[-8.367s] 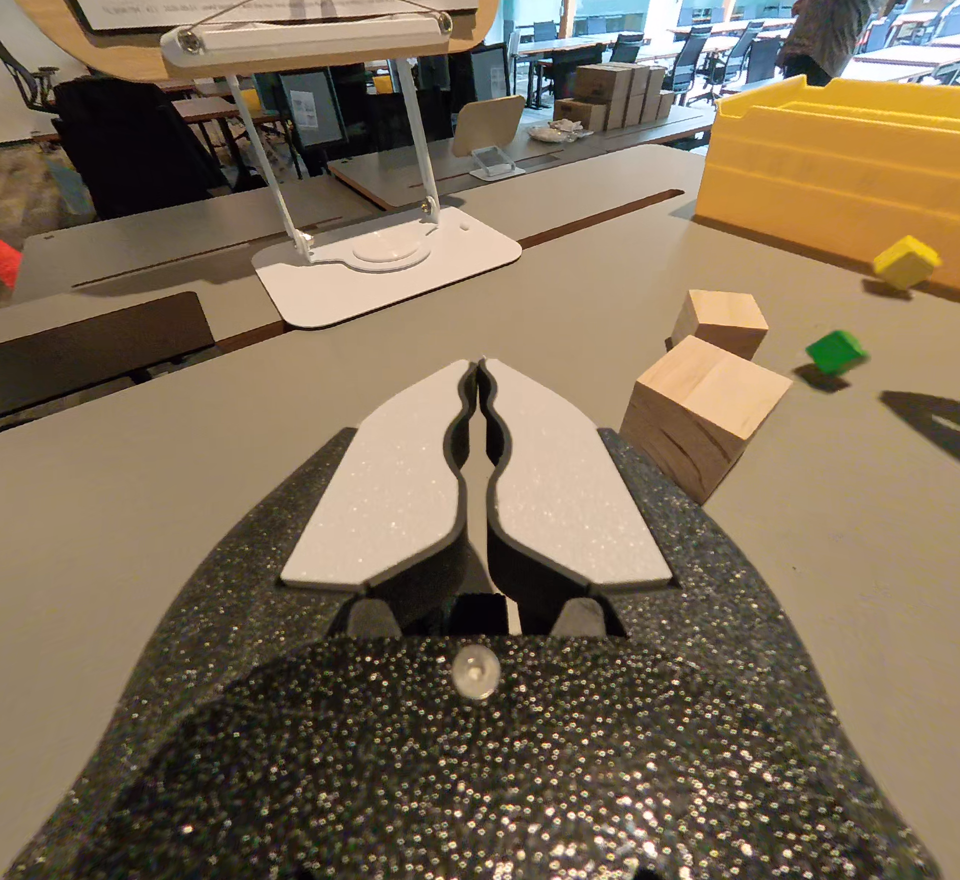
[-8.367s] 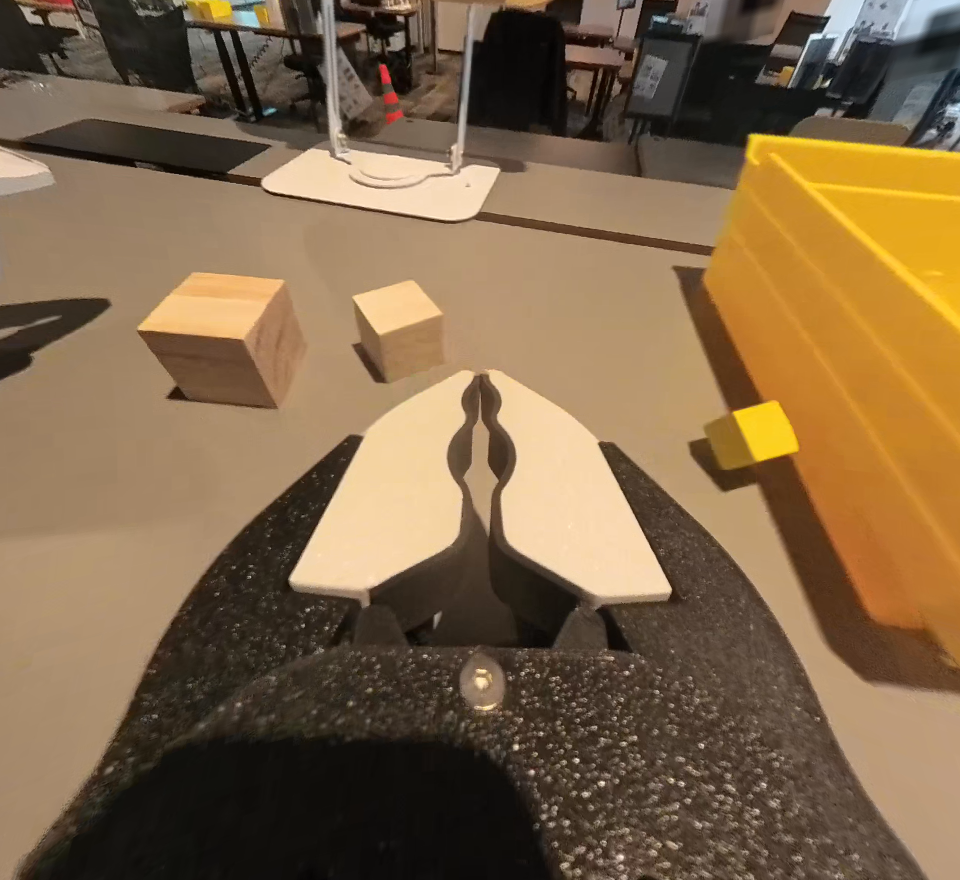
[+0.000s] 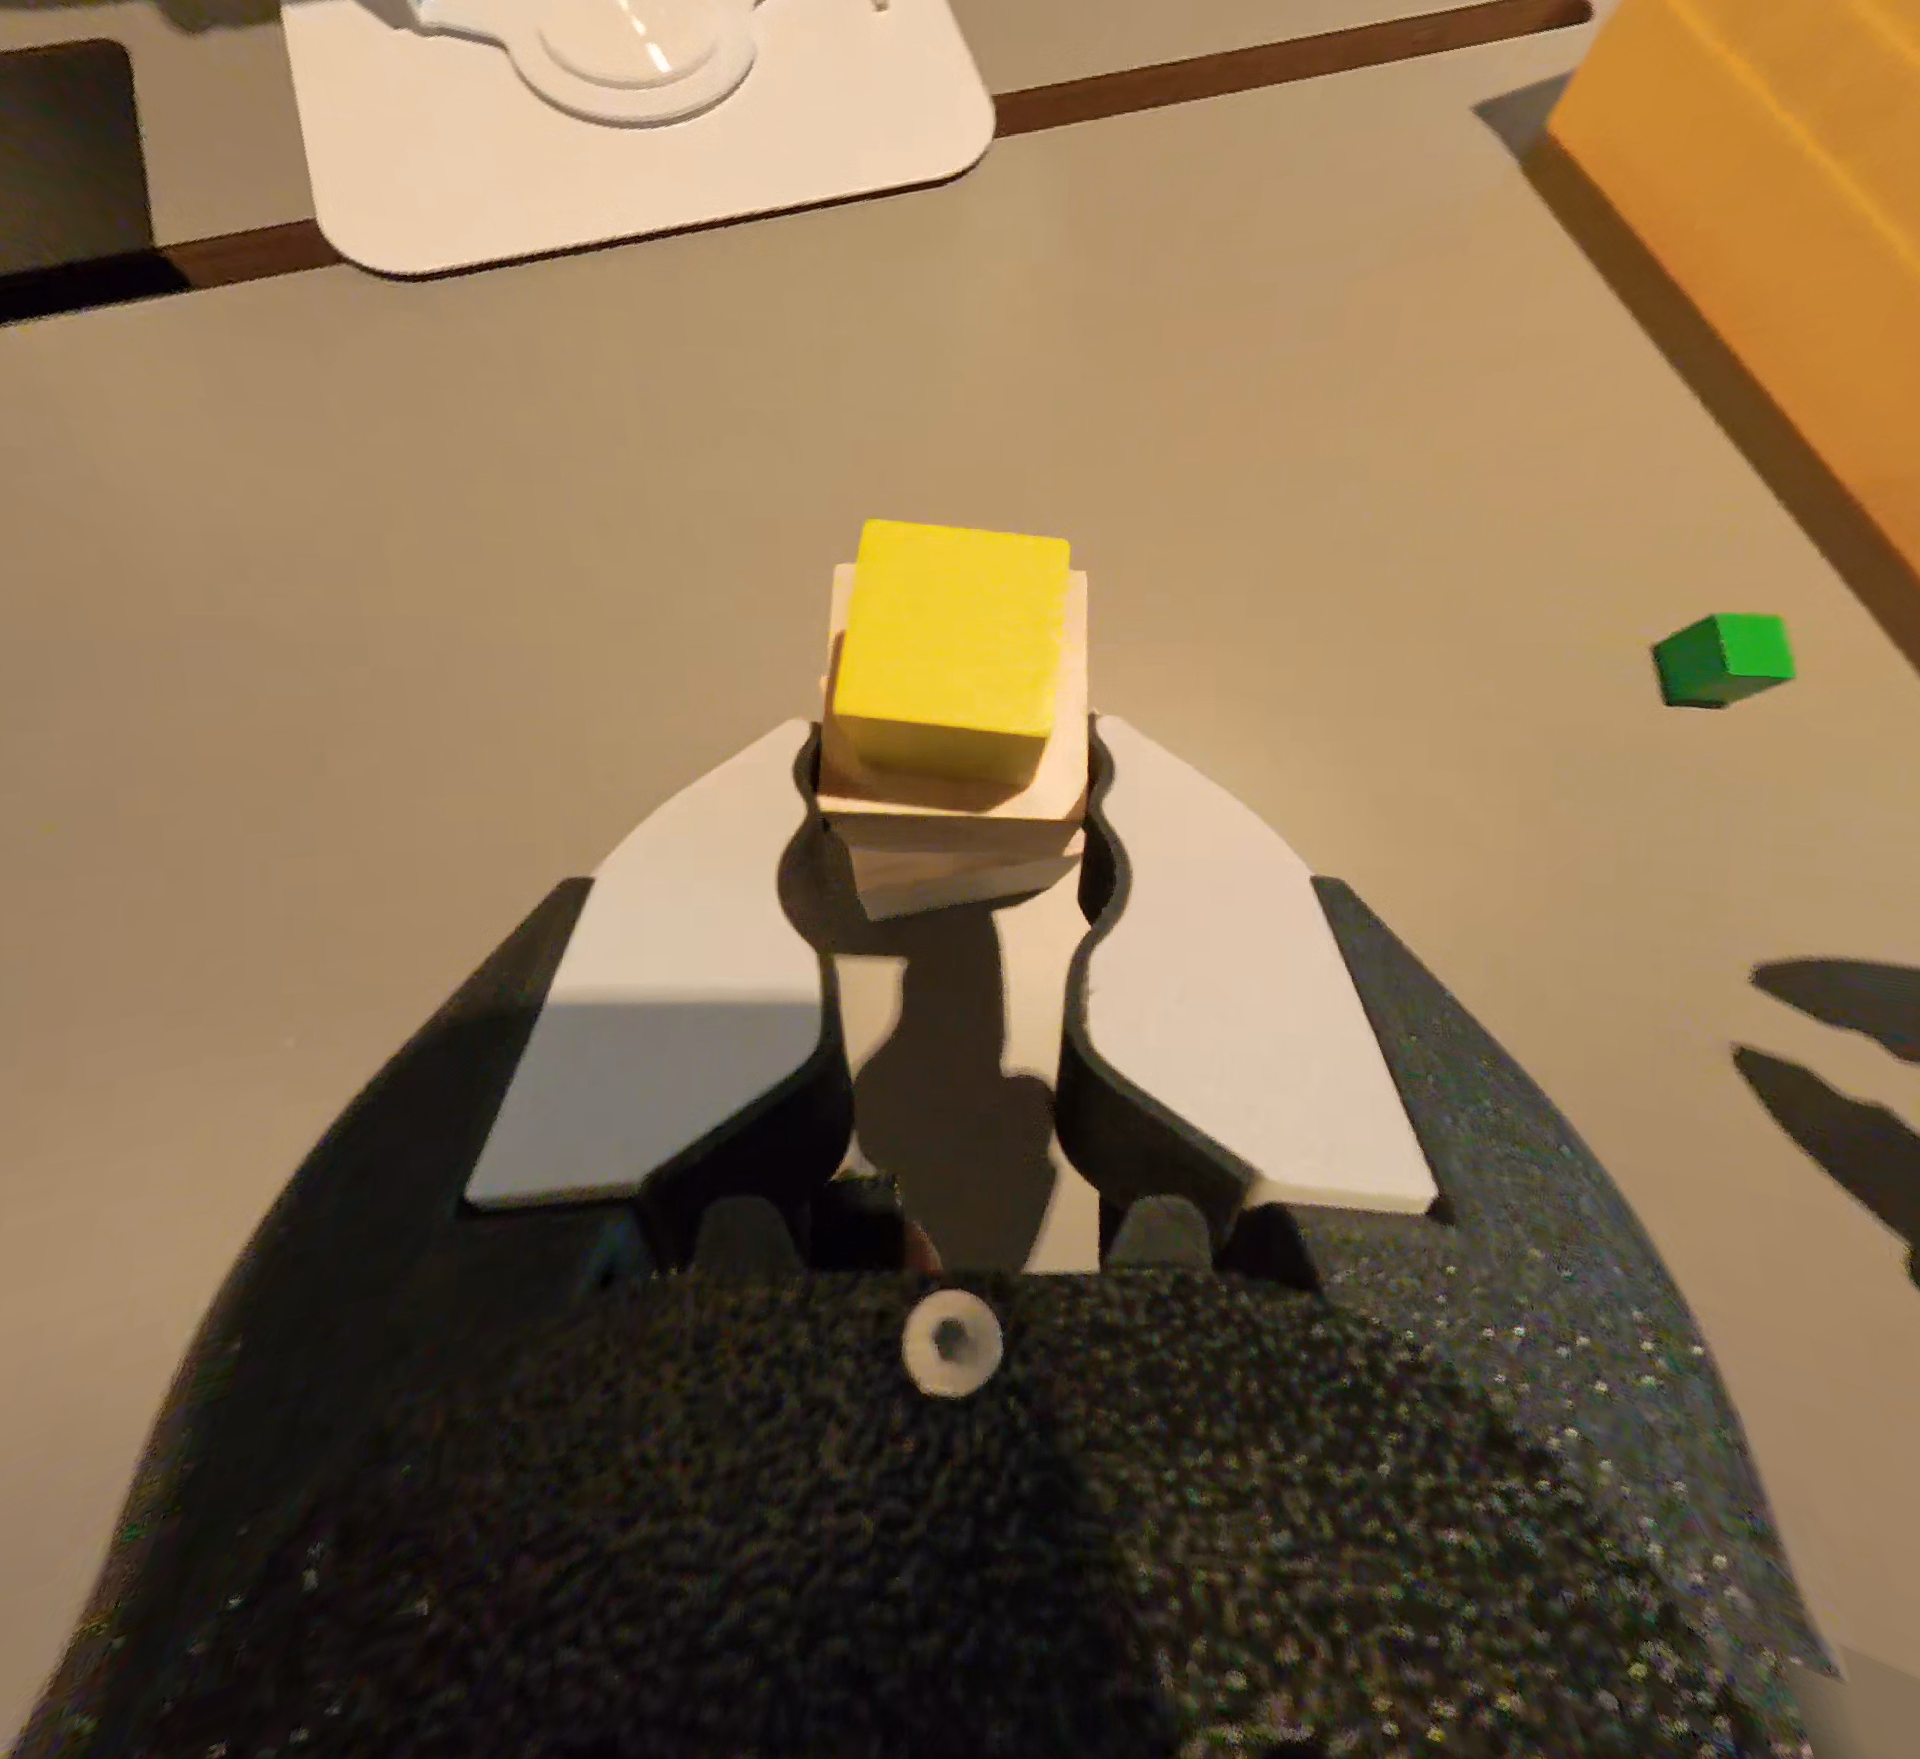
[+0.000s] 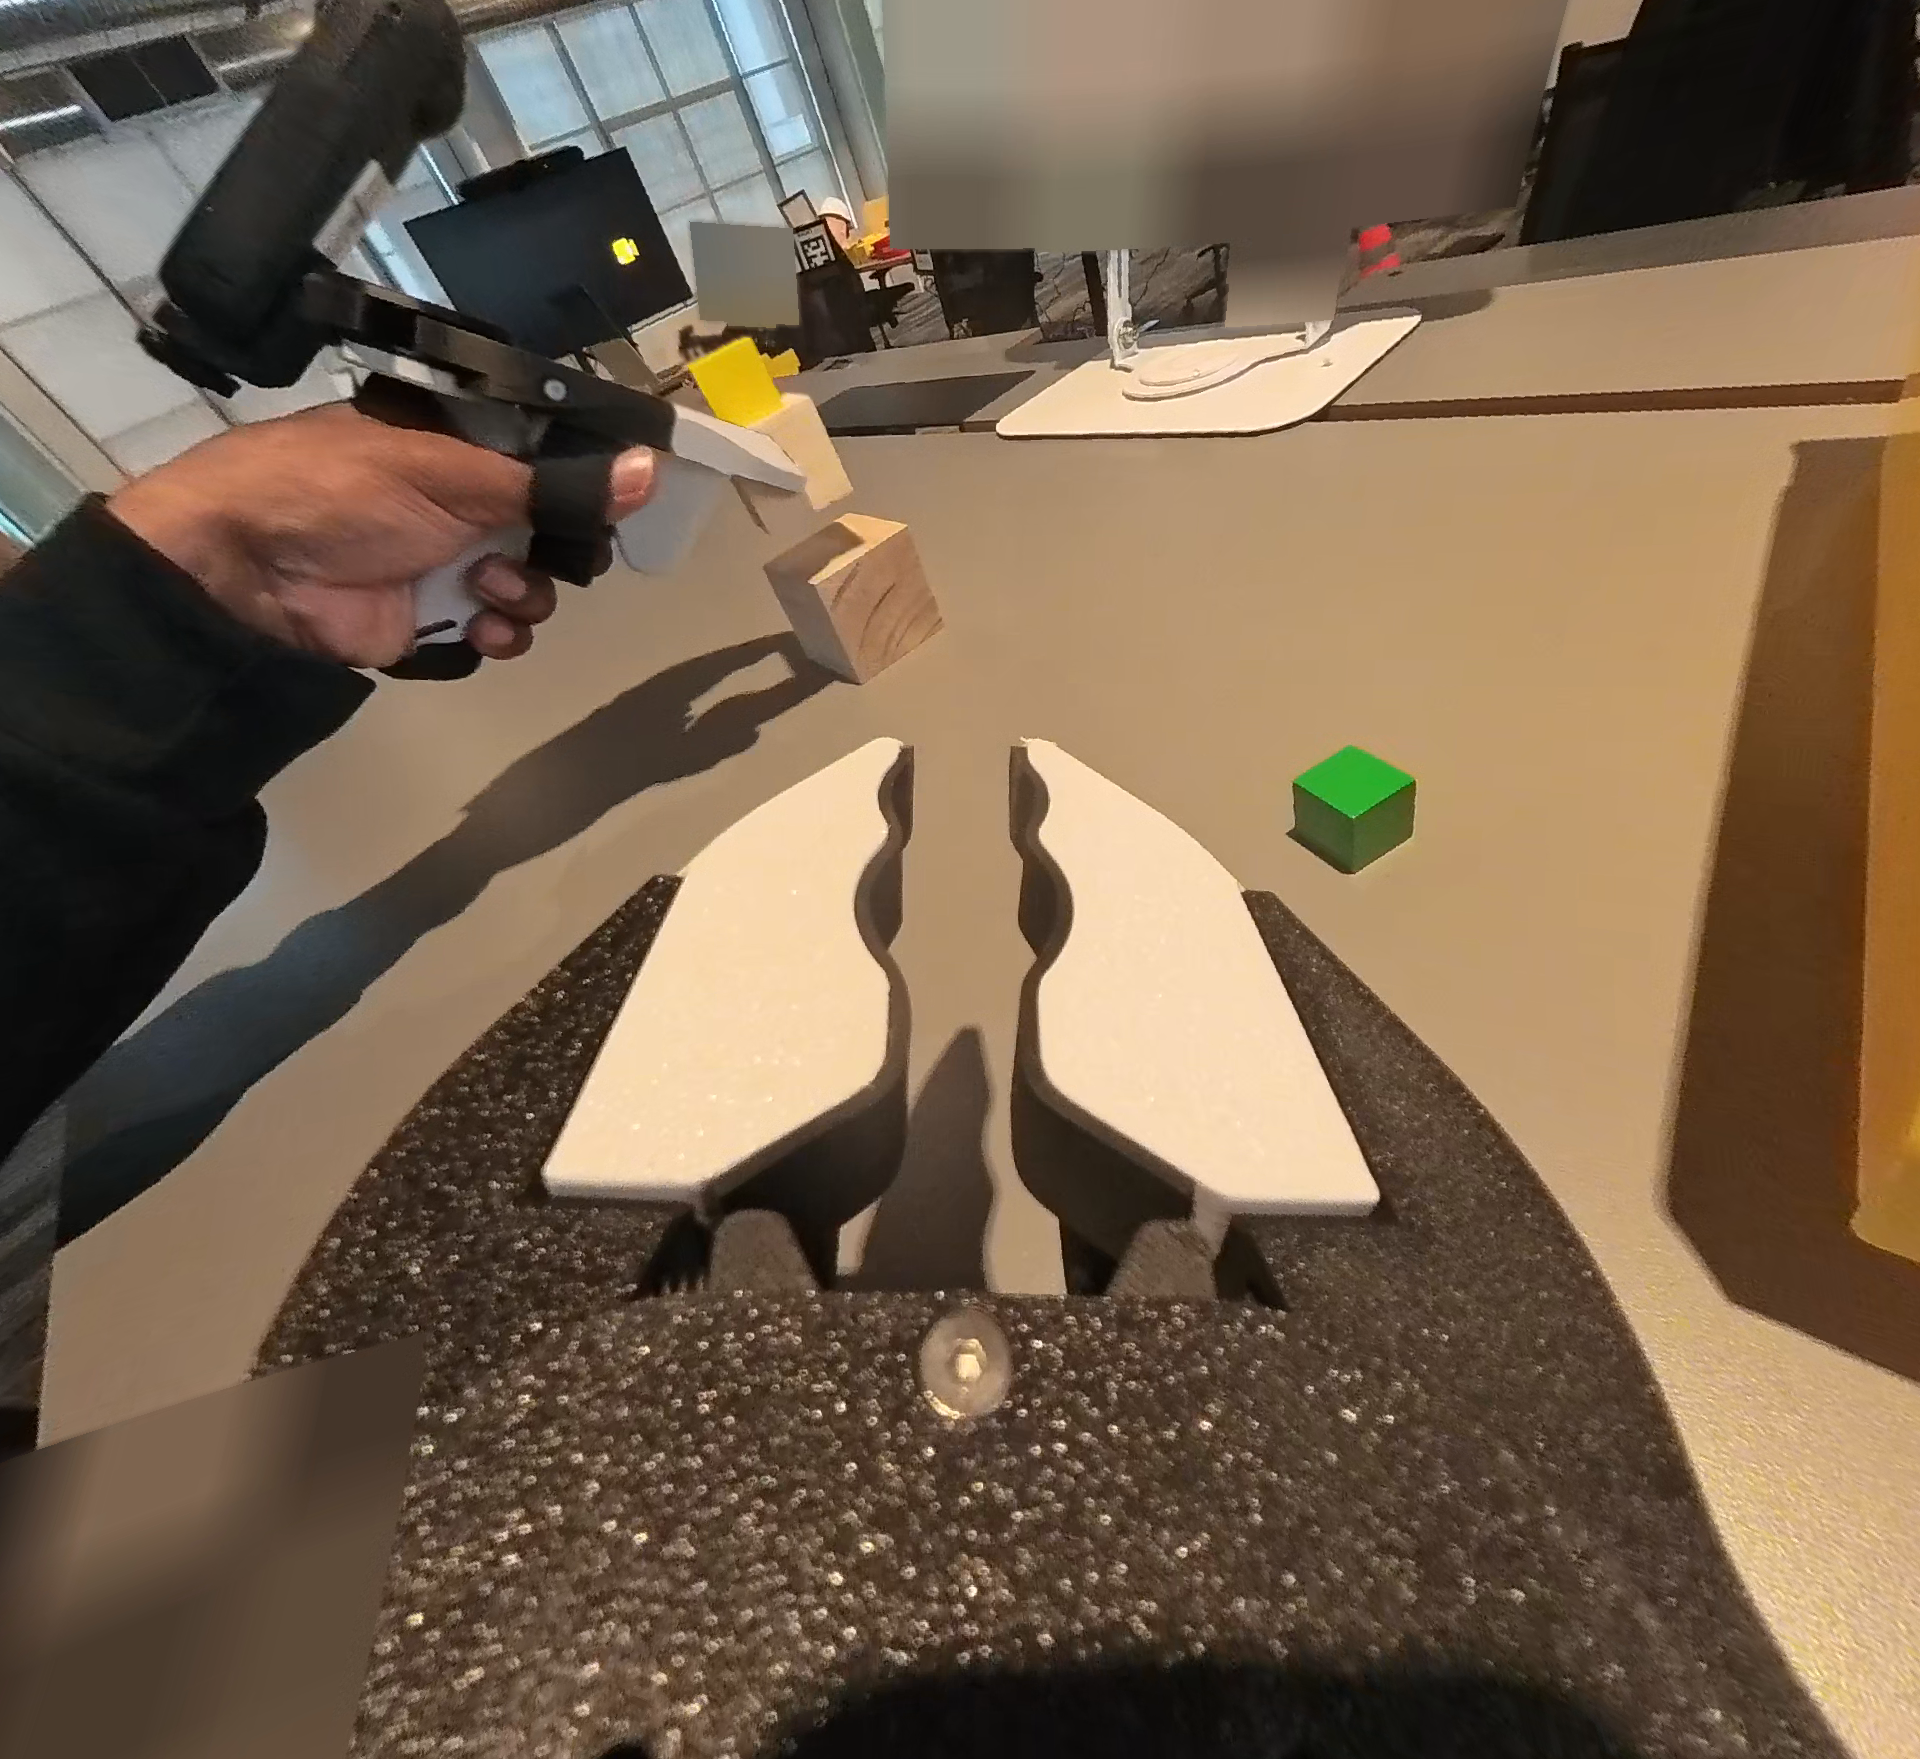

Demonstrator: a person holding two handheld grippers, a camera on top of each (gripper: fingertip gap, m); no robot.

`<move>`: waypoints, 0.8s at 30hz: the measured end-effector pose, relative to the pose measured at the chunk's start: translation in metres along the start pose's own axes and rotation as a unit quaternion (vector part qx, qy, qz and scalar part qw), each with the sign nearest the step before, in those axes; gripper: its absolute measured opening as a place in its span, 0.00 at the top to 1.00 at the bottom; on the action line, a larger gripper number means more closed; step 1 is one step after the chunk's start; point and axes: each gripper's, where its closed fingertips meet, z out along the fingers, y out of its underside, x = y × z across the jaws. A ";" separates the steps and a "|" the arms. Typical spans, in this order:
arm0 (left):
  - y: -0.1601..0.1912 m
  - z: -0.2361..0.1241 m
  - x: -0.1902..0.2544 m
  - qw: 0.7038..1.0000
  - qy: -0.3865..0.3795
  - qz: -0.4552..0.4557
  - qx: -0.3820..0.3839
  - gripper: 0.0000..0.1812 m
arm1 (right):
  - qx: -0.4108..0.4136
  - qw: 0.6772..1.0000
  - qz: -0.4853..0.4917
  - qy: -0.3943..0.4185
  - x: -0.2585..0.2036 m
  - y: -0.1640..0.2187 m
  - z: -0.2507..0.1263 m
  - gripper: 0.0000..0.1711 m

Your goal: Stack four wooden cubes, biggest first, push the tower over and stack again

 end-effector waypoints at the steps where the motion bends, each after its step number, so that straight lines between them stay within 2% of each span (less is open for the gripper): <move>1: 0.001 0.001 -0.002 1.000 -0.010 -0.002 -0.001 0.76 | 0.000 1.000 0.001 0.000 0.000 0.000 0.000 0.90; 7: 0.004 0.010 -0.006 0.999 -0.042 -0.020 -0.010 0.75 | -0.002 1.000 0.002 -0.001 0.000 0.001 0.000 0.90; 24: 0.013 0.012 -0.003 0.997 -0.067 -0.035 -0.012 0.75 | -0.004 1.000 0.006 -0.004 -0.001 0.002 0.000 0.90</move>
